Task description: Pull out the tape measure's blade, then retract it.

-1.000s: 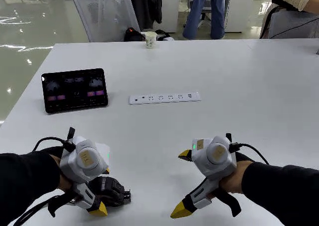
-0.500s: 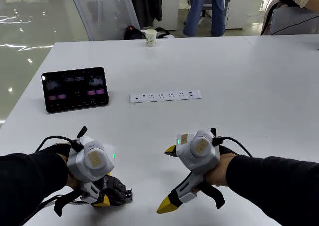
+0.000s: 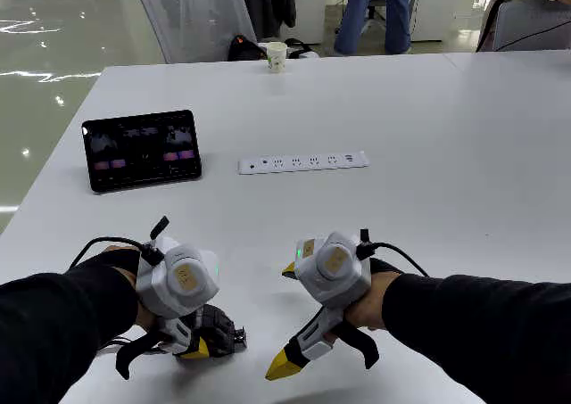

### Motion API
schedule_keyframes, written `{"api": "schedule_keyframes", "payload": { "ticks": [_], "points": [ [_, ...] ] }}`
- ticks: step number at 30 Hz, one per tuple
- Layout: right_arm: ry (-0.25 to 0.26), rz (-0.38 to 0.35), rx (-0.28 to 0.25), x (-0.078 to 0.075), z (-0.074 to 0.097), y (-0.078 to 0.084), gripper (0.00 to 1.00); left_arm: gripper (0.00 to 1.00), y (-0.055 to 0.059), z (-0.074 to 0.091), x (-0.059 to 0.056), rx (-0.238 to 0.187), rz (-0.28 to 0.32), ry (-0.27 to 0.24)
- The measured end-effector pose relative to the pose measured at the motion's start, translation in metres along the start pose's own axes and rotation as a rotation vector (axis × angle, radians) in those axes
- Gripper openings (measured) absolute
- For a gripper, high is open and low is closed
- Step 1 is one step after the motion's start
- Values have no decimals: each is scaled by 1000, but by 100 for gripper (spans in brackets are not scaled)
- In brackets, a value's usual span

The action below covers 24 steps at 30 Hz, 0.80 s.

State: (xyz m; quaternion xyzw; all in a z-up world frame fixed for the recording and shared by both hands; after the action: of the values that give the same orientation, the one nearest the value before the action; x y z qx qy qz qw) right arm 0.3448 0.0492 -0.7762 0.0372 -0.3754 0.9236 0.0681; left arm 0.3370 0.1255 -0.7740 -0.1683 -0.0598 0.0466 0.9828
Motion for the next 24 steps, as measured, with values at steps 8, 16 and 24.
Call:
{"api": "schedule_keyframes", "payload": {
  "ticks": [8, 16, 24],
  "points": [
    [-22, 37, -5, 7, -12, -5, 99, 32, 1, 0, 0, -9, 12, 1],
    [-20, 56, -30, 5, -22, -13, 99, 32, 0, 0, 0, -17, 16, -4],
    [-39, 101, -14, 12, -33, -10, 80, 32, 1, 0, 0, -23, 21, -3]
  ]
}}
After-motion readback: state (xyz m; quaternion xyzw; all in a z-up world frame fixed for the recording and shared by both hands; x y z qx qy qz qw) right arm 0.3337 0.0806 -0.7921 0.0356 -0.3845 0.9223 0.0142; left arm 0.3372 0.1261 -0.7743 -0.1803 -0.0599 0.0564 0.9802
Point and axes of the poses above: the centre of the closed fingertips' face, and the gripper's own axes: z roughly backward along the fingers, x roughly to its left, y roughly out of its underside, the point moved 1 cm from there along z, roughly backward along the fingers, and after that the axes turned 5 degrees about -z, right-handed, at the moved point
